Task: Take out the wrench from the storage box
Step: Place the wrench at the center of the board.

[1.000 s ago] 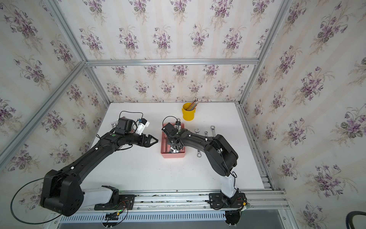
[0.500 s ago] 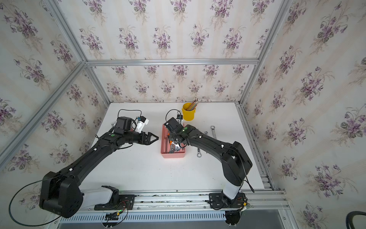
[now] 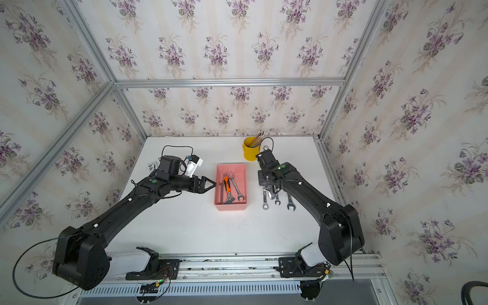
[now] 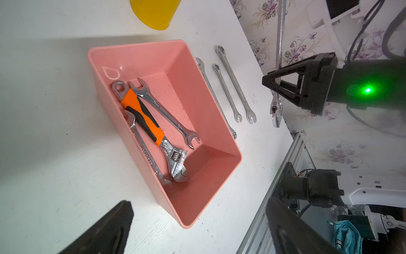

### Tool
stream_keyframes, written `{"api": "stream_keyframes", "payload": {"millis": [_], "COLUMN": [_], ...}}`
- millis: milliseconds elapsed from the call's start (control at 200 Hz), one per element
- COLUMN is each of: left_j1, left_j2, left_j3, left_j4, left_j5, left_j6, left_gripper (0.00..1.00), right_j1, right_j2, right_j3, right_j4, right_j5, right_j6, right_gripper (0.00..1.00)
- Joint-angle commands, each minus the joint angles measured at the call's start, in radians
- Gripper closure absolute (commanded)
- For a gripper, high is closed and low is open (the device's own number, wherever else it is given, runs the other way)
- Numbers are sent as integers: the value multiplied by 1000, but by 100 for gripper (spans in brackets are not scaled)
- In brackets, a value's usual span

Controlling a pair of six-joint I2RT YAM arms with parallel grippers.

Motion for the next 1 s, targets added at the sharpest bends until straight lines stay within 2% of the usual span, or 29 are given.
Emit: {"api": "stream_keyframes", "payload": {"millis": [0, 185, 265, 350, 574, 994], "left_j1": [-15, -43, -49, -56, -62, -62], "left_j2": [17, 44, 51, 64, 79, 88], "left_j3": [19, 45, 52, 66, 72, 66], "left_j4": [49, 62, 77, 75, 74, 45], "left_j5": [5, 6, 8, 9, 8, 1], "left_j6": [-24, -39, -52, -49, -42, -4], "left_gripper": [1, 1, 1, 1, 1, 1], "right_j1": [-93, -281, -332, -343, -388, -448], "right_j2": [-26, -24, 2, 56, 215, 331], "right_j3": [-53, -151, -172, -187, -112, -98], "right_j4": [35, 123, 166, 213, 231, 258], "right_j5": [-18, 2, 12, 32, 73, 47], "right_j6": [-157, -231, -244, -292, -335, -345], "right_gripper": [91, 92, 91, 91, 91, 89]}}
